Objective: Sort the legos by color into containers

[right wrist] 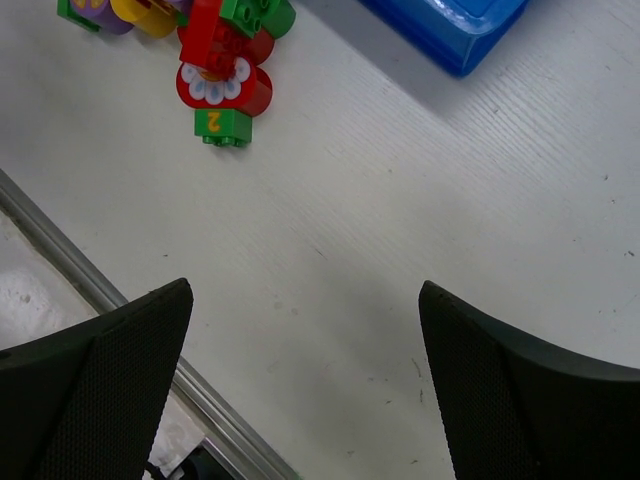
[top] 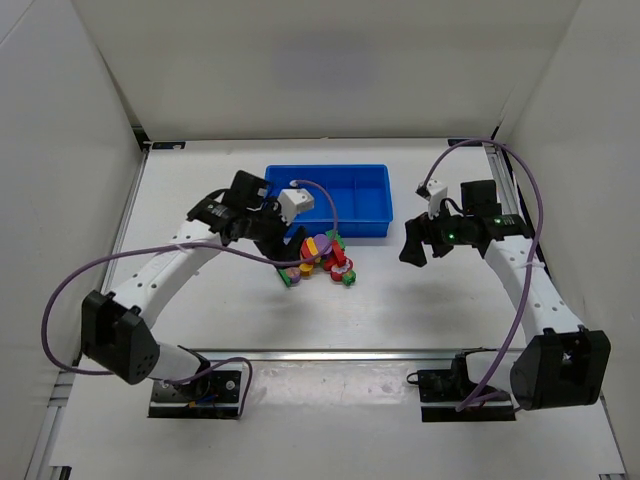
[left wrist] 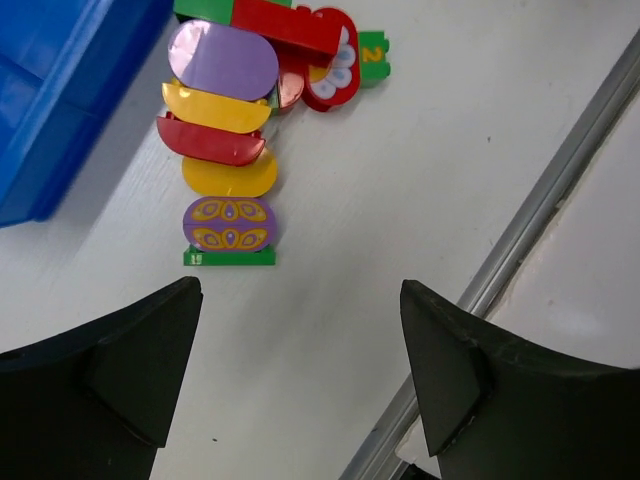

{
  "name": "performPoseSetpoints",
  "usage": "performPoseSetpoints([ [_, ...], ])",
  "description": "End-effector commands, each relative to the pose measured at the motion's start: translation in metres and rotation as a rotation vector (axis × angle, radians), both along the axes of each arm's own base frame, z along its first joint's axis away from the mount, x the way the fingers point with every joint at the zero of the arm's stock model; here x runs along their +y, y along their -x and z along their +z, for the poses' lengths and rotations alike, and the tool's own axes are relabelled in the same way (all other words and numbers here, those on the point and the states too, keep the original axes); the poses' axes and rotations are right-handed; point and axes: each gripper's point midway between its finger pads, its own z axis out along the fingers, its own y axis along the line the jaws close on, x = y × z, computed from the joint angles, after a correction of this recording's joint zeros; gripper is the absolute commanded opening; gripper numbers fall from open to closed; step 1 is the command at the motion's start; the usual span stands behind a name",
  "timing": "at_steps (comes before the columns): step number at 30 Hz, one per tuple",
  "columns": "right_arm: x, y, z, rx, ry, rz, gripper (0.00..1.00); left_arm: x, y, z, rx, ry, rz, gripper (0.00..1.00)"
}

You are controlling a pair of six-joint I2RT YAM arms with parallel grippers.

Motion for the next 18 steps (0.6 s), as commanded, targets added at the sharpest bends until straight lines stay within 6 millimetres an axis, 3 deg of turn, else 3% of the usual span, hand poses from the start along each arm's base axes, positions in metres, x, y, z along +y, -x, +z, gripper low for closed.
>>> performPoseSetpoints([
  [1, -0.003, -0.001, 0.008, -0.057, 0.012, 0.000, 0.97, 0.001, -0.009, -0.017, 0.016, -0.075, 0.035, 0.89],
  [4, -0.007, 0.001, 0.008, -0.062, 0.030, -0.007, 0.97, 0.009, -0.019, -0.026, -0.005, -0.118, 0.120, 0.89],
  [12, -0.013, 0.001, 0.003, -0.057, 0.046, -0.022, 0.97, 0.001, 0.000, -0.069, 0.012, -0.216, 0.065, 0.96],
  [18, -0.018, -0.003, 0.002, -0.056, 0.049, -0.042, 0.98, 0.001, -0.005, -0.095, 0.013, -0.276, 0.054, 0.99],
])
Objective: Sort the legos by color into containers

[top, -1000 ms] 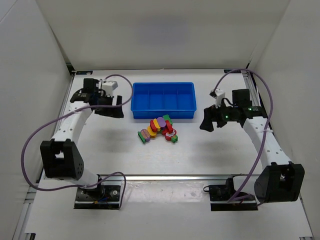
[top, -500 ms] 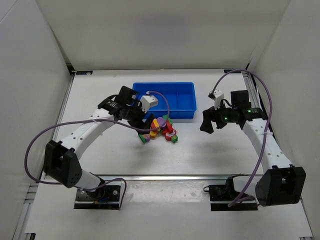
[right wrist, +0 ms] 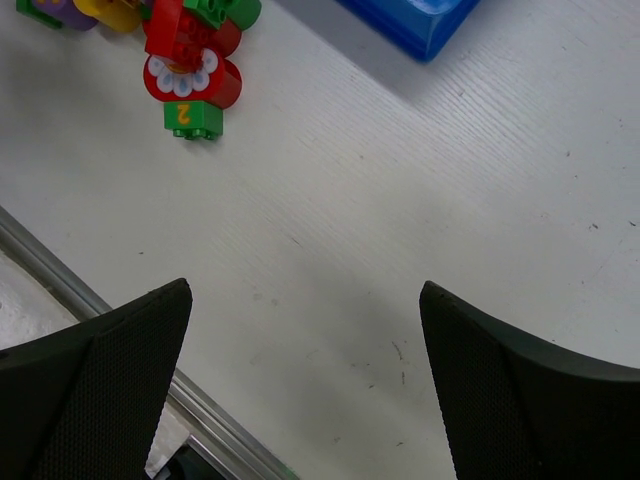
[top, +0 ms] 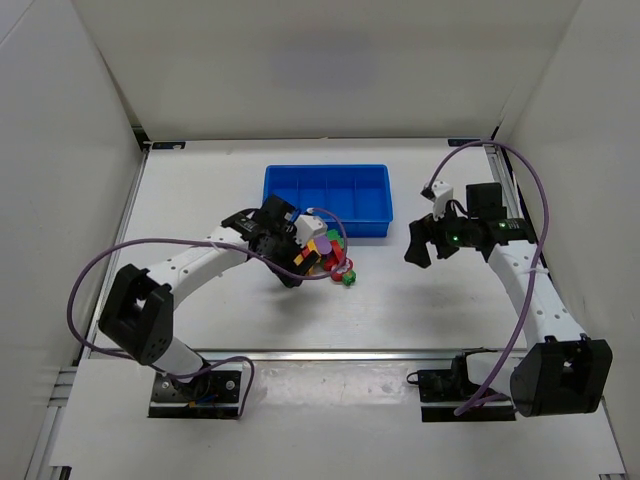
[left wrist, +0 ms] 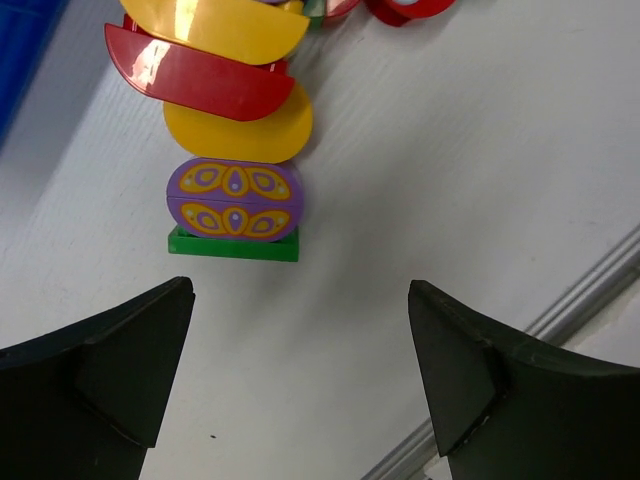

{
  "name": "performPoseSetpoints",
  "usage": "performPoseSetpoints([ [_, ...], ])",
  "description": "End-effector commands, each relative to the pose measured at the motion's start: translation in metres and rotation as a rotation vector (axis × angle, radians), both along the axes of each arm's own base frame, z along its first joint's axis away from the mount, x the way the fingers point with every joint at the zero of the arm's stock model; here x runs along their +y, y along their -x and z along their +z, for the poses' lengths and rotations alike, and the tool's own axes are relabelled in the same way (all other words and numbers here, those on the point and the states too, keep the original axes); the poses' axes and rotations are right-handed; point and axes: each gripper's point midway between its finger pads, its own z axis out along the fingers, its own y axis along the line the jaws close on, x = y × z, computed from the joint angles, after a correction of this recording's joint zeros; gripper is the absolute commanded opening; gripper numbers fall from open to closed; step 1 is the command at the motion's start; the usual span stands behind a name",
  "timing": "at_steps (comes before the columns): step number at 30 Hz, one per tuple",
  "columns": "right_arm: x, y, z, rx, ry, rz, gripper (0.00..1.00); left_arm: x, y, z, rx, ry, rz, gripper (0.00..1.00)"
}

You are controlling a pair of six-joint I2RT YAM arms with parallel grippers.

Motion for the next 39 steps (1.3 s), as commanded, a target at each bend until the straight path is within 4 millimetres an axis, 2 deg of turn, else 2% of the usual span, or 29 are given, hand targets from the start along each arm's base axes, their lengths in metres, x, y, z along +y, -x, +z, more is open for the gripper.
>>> performPoseSetpoints([
  [1, -0.004, -0.004, 0.003, -0.026, 0.007, -0.004, 0.98, 0.004, -0.015, -0.010, -0.061, -0.047, 0.006, 0.99],
  [4, -0.007, -0.004, 0.001, -0.020, 0.008, -0.015, 0.98, 0.005, -0.022, -0.023, -0.057, -0.076, -0.005, 0.99],
  [8, -0.008, -0.003, -0.001, -0.014, 0.008, -0.019, 0.98, 0.002, -0.033, -0.030, -0.073, -0.083, -0.020, 0.99],
  [17, -0.011, -0.006, -0.004, -0.007, 0.008, -0.031, 0.98, -0.010, -0.053, -0.034, -0.081, -0.056, -0.069, 0.99],
  [25, -0.015, -0.008, -0.006, 0.002, 0.017, -0.046, 0.98, -0.007, -0.065, -0.042, -0.064, -0.045, -0.083, 0.94],
  [39, -0.019, -0.015, -0.008, 0.004, 0.028, -0.054, 0.98, -0.003, -0.045, -0.053, -0.023, -0.039, -0.141, 0.88],
])
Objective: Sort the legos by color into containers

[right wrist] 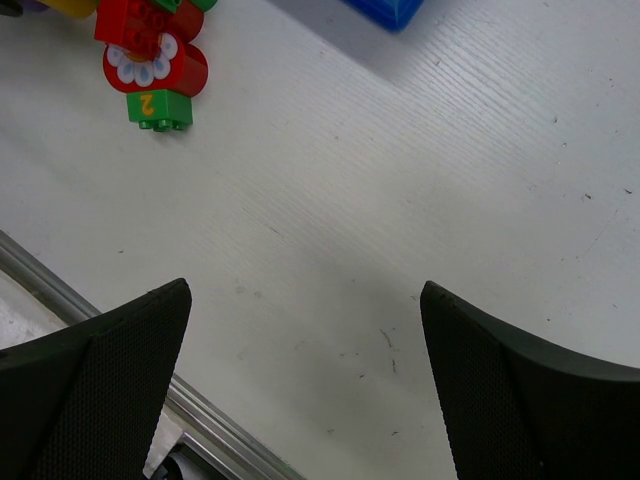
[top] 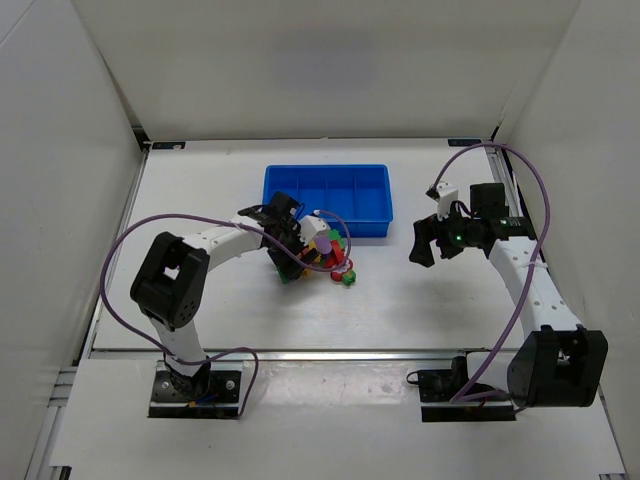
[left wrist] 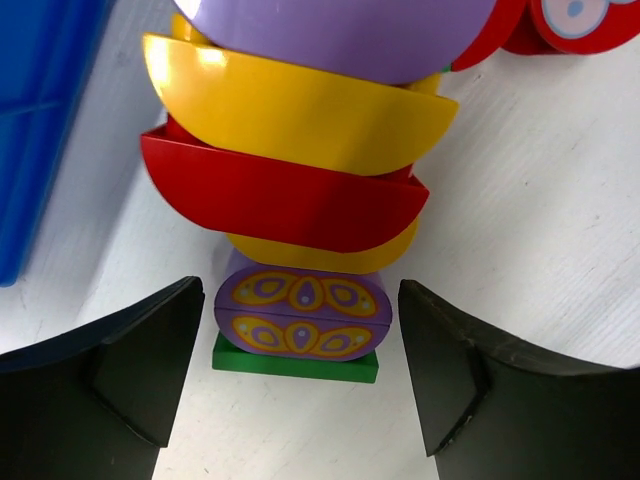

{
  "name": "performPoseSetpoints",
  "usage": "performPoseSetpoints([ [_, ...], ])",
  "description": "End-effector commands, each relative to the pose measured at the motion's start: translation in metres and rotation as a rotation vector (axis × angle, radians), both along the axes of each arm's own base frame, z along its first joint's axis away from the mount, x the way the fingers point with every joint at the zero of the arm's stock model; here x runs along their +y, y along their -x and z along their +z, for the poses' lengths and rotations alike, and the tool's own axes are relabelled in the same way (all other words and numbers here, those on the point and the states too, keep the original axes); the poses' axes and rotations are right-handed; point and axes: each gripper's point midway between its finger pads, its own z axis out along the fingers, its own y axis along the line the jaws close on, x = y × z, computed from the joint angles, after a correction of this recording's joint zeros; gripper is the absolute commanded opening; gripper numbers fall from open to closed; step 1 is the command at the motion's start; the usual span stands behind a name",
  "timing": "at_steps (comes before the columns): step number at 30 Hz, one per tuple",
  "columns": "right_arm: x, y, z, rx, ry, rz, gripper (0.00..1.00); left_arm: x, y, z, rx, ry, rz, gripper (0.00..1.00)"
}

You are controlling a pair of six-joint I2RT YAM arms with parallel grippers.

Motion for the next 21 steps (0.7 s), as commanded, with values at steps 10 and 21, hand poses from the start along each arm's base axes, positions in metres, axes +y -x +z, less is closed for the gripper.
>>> performPoseSetpoints([
  [10, -0.005, -0.008, 0.006, -0.039, 0.016, -0.007, 0.98, -0.003, 0.010, 0.001, 0.008, 0.031, -0.060, 0.81],
  [21, -0.003, -0.008, 0.007, -0.036, -0.002, -0.020, 0.98, 0.001, 0.015, 0.014, -0.033, 0.045, -0.050, 0.47],
])
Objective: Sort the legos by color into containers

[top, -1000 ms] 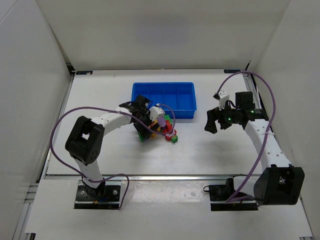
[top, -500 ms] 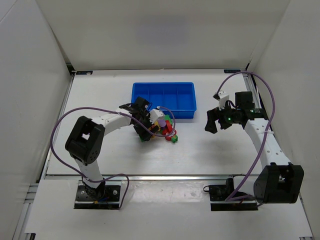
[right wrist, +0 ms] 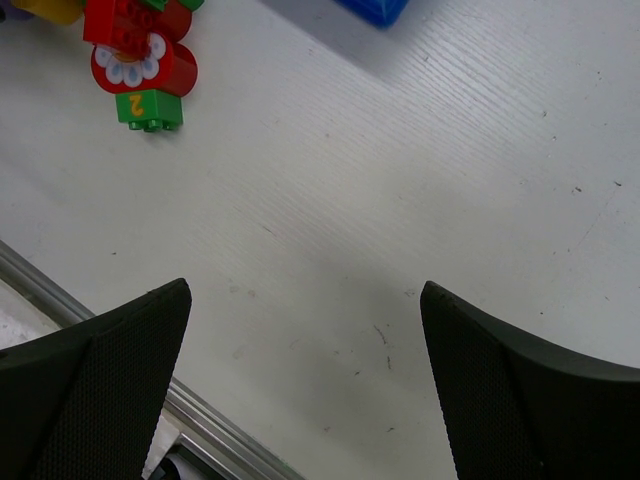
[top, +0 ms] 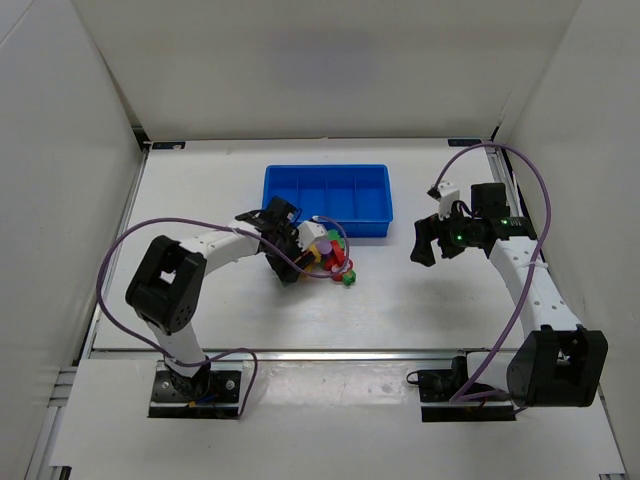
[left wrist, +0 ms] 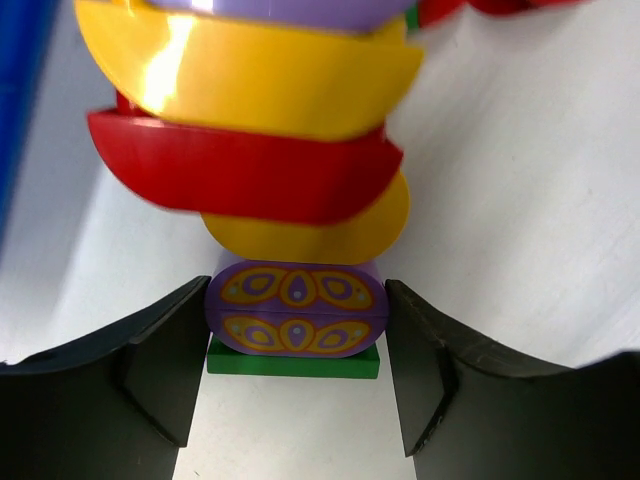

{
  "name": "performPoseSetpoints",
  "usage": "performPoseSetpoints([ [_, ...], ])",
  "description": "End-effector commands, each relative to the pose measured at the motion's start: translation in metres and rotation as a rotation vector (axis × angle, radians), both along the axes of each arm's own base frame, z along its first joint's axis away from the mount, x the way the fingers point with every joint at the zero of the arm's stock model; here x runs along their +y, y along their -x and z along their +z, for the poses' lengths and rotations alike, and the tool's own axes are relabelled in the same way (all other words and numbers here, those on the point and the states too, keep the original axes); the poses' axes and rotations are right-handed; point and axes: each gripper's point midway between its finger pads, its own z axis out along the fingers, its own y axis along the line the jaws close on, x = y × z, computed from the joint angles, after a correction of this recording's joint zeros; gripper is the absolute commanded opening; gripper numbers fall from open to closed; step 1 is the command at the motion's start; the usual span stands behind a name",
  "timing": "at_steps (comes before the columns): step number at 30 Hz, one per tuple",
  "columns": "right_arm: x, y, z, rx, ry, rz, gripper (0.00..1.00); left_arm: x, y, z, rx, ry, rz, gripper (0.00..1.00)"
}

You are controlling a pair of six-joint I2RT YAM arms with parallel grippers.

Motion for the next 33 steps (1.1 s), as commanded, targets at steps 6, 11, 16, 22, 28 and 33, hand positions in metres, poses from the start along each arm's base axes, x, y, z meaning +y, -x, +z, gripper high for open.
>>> performPoseSetpoints([
  [6, 0.010, -0.007, 0.018, -0.035, -0.079, -0.029, 0.98, 0.020, 0.035, 0.063, -0.152, 0.089, -0.029, 0.44],
  [11, 0.021, -0.011, 0.034, -0.029, -0.161, -0.042, 0.98, 0.026, 0.060, 0.097, -0.216, 0.126, -0.058, 0.44],
  [16, 0.041, -0.021, 0.058, 0.018, -0.322, -0.081, 0.98, 0.014, 0.066, 0.129, -0.298, 0.170, -0.087, 0.44],
  [22, 0.057, -0.046, 0.090, 0.086, -0.481, -0.165, 0.97, -0.006, 0.050, 0.146, -0.344, 0.185, -0.071, 0.43],
  [28, 0.088, -0.052, 0.105, 0.112, -0.516, -0.098, 0.94, -0.036, 0.034, 0.161, -0.386, 0.225, -0.088, 0.39],
  [33, 0.128, -0.038, 0.097, 0.114, -0.491, 0.019, 0.94, -0.062, 0.019, 0.174, -0.419, 0.247, -0.092, 0.38],
])
